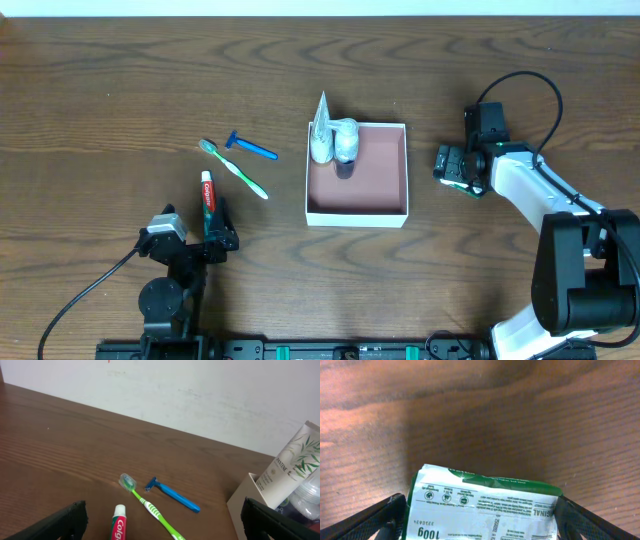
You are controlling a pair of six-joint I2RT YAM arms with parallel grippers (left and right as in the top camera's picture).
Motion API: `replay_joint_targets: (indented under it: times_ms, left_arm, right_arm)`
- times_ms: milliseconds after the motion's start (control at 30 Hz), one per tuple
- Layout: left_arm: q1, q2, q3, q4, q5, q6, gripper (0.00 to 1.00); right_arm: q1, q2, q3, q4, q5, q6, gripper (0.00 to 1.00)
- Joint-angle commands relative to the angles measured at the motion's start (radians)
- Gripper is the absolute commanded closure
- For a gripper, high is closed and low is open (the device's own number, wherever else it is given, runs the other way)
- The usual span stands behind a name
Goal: Pack container
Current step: 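Grasp the green-and-white soap bar with the right gripper and lift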
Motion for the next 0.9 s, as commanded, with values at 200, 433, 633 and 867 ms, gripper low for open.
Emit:
replay_joint_targets:
  times_ms: [200,433,633,867]
  left_arm:
    - [0.002,-0.005,-0.017,-0.035,0.007,0.013,0.02]
    - [0.002,-0.005,-0.017,-0.035,0.007,0.013,0.02]
    - [0.002,-0.005,-0.017,-0.035,0.007,0.013,0.02]
    - [0.002,-0.005,-0.017,-0.035,0.007,0.013,0.02]
  right_arm:
    - [-0.010,0.025,-0.028,-0.023,-0.051,0.000,0.05]
    - [-0.009,0.025,-0.047,-0.035,-0.053,0.039,0.06]
    - [-0.009,0.025,-0.110,-0.034,-0.053,0.106,0.04]
    - [-0.009,0.025,-0.132,-0.020,-0.054,0.109,0.05]
